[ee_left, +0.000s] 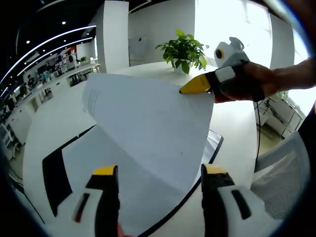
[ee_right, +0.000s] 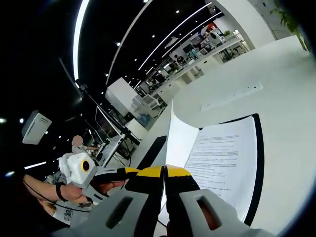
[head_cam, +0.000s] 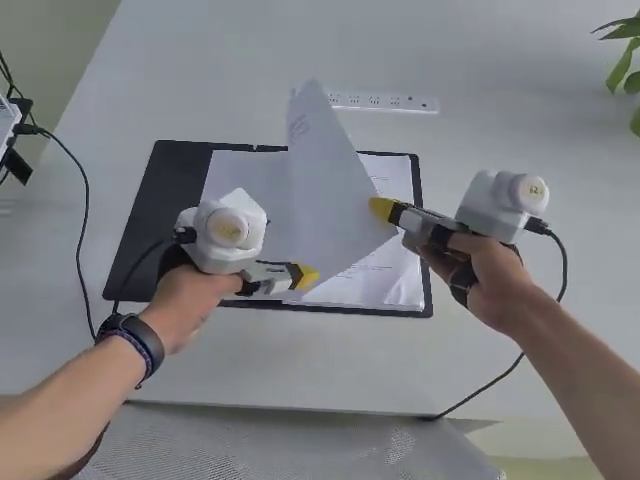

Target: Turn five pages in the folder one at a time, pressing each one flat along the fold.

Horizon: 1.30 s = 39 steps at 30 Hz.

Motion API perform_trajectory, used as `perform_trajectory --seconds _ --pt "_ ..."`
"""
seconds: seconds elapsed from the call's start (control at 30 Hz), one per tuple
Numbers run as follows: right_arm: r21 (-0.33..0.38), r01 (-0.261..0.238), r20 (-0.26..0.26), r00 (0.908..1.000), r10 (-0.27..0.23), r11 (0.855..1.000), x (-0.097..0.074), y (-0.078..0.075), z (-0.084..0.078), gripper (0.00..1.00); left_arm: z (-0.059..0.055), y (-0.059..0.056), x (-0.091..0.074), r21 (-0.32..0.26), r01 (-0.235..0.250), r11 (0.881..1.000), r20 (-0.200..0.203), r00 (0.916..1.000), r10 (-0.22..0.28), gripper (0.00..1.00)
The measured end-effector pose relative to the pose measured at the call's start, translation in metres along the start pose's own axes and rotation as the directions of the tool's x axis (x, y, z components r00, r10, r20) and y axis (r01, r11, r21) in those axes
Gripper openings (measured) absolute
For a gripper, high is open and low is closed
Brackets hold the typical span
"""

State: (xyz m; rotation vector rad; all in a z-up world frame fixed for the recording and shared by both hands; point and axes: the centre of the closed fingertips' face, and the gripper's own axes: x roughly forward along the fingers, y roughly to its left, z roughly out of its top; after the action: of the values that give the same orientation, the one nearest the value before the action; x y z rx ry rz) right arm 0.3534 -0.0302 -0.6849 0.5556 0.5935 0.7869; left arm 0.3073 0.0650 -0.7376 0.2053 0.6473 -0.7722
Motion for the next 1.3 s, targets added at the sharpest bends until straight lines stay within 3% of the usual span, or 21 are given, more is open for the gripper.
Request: perform_trajectory --seconds 0.43,0.7,1.1,1.3 --pt "-0.023 -0.093 -0.07 0.9934 0.091 0.995 0.054 0.033 -0.008 0.0 -0.02 0.033 -0.034 -0.066 -0.067 0.996 0.006 0.9977 0.067 0.69" --pt "-0.029 -0.147 -0.147 0.979 0.141 0.989 0.089 0.057 -0.028 0.0 -0.03 0.052 -0.061 -0.093 -0.114 0.989 0.018 0.9931 0.116 0.69" --pt "-0.008 -0.166 -0.238 0.9581 0.16 0.986 0.129 0.066 -0.056 0.0 -0.05 0.073 -0.091 -0.148 -0.168 0.975 0.027 0.9844 0.174 0.7" --pt "0.005 -0.17 -0.274 0.9475 0.165 0.985 0.145 0.068 -0.07 0.0 -0.057 0.076 -0.102 -0.172 -0.185 0.968 0.032 0.9807 0.193 0.7"
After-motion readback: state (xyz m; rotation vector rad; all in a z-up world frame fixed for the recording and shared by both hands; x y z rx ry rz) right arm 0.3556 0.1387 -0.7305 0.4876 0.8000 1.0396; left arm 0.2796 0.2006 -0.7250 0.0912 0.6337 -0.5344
